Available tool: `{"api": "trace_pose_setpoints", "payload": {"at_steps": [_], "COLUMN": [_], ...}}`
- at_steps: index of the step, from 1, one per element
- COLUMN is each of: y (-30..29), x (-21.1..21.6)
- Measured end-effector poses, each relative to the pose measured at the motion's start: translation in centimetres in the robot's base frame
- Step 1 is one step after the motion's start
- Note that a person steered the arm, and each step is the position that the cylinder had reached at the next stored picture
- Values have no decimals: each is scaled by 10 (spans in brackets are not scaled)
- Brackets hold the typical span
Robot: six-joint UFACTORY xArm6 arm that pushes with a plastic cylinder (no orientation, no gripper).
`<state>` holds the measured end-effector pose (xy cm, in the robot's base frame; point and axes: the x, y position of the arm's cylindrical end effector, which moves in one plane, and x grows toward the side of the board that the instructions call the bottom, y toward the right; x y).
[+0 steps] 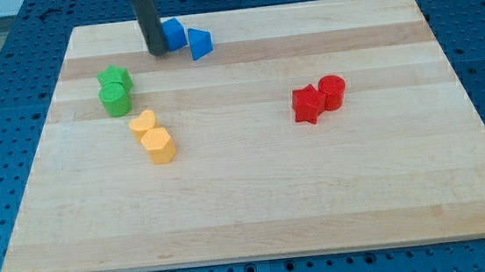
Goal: Push the blue triangle towards top center
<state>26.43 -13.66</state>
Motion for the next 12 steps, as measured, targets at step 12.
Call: {"api": "trace_pose_setpoints", "payload": {"at_steps": [12], "y": [58], "x": [35]}}
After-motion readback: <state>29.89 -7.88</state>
